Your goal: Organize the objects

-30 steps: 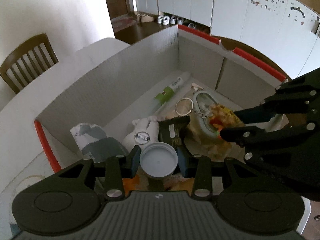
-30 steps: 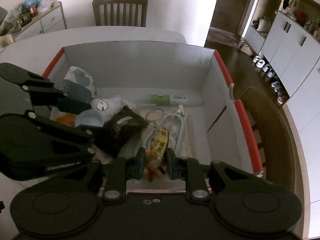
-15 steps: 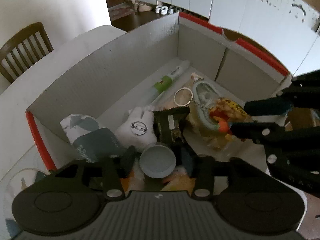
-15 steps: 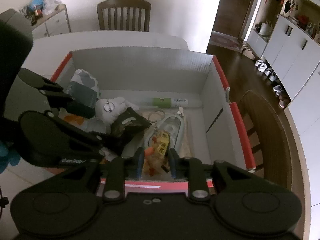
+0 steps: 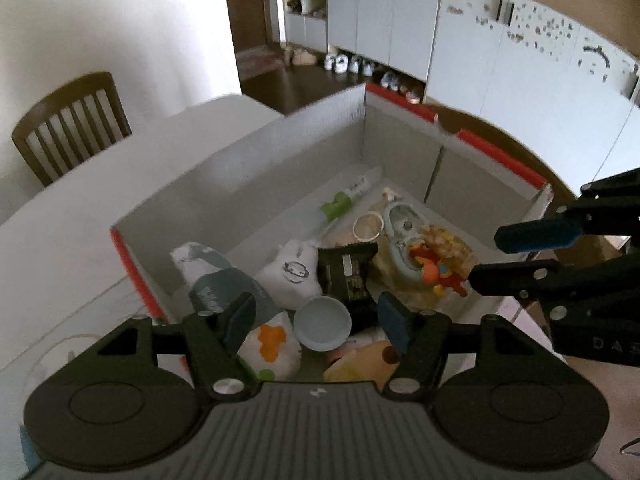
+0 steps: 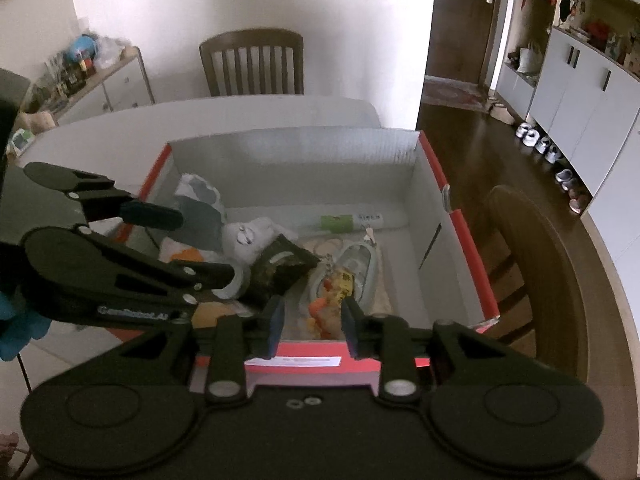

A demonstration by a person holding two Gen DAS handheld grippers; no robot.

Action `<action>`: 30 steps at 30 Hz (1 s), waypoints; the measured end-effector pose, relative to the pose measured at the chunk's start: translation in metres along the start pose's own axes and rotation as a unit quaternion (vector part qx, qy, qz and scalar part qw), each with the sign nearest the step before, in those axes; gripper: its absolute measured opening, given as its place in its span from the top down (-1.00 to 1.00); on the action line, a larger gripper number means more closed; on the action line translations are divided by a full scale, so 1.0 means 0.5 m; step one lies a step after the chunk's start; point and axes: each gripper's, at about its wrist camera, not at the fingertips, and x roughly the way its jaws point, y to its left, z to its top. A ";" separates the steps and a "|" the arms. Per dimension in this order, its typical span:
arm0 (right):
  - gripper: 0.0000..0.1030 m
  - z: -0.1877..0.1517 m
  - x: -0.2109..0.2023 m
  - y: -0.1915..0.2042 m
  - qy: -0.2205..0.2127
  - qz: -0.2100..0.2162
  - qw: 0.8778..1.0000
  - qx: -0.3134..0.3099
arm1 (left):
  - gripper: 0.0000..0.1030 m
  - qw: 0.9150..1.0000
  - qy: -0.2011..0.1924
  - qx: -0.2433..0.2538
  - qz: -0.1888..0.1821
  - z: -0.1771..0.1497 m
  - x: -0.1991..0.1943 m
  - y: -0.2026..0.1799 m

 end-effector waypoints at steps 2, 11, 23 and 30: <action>0.40 0.000 -0.013 0.007 -0.007 0.001 1.000 0.001 | -0.29 1.000 -0.015 0.001 0.001 -0.002 -0.024 0.002; 0.35 0.003 -0.064 0.042 -0.041 0.010 0.999 0.003 | -0.29 0.997 -0.071 -0.004 0.005 -0.025 -0.124 0.015; 0.13 -0.016 -0.103 0.088 -0.066 0.016 0.998 0.010 | -0.29 0.993 -0.117 -0.032 -0.010 -0.063 -0.225 0.039; -0.13 -0.025 -0.123 0.105 -0.080 0.018 0.997 0.012 | -0.43 0.991 -0.122 -0.051 -0.023 -0.084 -0.251 0.047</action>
